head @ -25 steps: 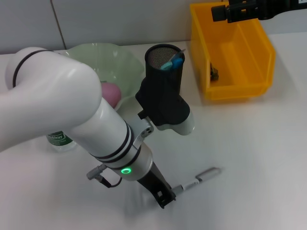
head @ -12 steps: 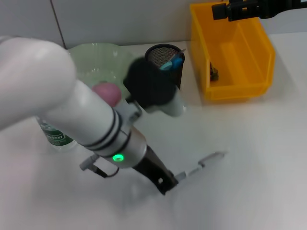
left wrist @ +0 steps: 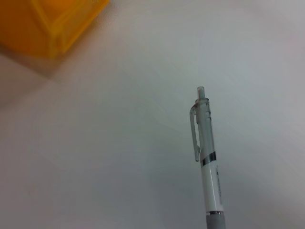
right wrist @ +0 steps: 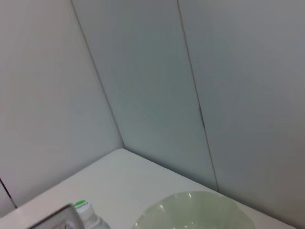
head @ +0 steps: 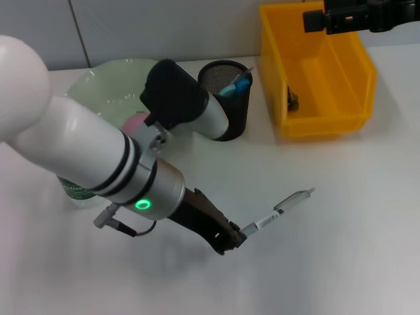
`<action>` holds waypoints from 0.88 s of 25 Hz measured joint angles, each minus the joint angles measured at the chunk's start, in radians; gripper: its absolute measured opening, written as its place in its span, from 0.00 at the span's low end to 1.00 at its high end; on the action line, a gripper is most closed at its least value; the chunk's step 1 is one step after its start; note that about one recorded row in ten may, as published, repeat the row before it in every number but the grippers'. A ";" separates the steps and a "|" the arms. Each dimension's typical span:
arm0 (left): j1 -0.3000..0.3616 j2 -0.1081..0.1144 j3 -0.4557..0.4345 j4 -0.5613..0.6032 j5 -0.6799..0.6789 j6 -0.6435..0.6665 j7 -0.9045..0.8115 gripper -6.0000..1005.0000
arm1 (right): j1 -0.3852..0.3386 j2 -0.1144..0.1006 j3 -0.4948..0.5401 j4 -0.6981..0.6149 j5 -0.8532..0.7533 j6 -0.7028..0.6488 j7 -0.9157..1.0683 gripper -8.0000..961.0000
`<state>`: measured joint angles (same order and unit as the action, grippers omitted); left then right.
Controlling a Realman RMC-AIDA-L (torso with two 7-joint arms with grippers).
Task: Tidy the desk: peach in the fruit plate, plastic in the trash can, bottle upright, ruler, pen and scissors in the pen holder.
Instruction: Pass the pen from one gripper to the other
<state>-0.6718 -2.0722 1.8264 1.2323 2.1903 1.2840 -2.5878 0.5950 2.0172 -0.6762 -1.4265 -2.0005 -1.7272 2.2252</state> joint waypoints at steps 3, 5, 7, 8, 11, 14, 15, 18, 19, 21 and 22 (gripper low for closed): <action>0.020 0.000 -0.074 0.005 -0.037 0.030 0.043 0.13 | -0.020 -0.013 0.026 0.023 0.033 -0.029 0.002 0.80; 0.035 0.001 -0.124 0.006 -0.067 0.048 0.076 0.13 | -0.031 -0.027 0.059 0.063 0.067 -0.065 0.002 0.80; 0.043 0.001 -0.155 0.006 -0.088 0.061 0.098 0.13 | -0.045 -0.051 0.093 0.127 0.107 -0.110 -0.003 0.80; 0.050 0.002 -0.179 0.006 -0.104 0.071 0.114 0.13 | -0.052 -0.065 0.106 0.160 0.120 -0.130 -0.007 0.80; 0.069 0.003 -0.261 0.003 -0.144 0.115 0.171 0.13 | -0.079 -0.125 0.162 0.330 0.154 -0.225 -0.052 0.80; 0.089 0.003 -0.347 -0.004 -0.196 0.167 0.233 0.13 | -0.104 -0.162 0.191 0.455 0.156 -0.283 -0.107 0.80; 0.092 0.004 -0.358 -0.005 -0.205 0.175 0.244 0.13 | -0.104 -0.162 0.191 0.455 0.156 -0.283 -0.107 0.80; 0.096 0.005 -0.385 -0.006 -0.224 0.200 0.275 0.13 | -0.131 -0.190 0.189 0.542 0.132 -0.300 -0.156 0.80; 0.096 0.006 -0.393 -0.007 -0.228 0.213 0.290 0.13 | -0.139 -0.202 0.187 0.573 0.104 -0.307 -0.172 0.80; 0.096 0.006 -0.394 -0.007 -0.228 0.217 0.295 0.13 | -0.141 -0.207 0.186 0.584 0.083 -0.309 -0.176 0.80; 0.094 0.007 -0.395 -0.008 -0.227 0.225 0.302 0.13 | -0.141 -0.211 0.184 0.591 0.060 -0.313 -0.178 0.80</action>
<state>-0.5783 -2.0648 1.4317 1.2247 1.9629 1.5086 -2.2858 0.4539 1.8065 -0.4922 -0.8358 -1.9405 -2.0407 2.0472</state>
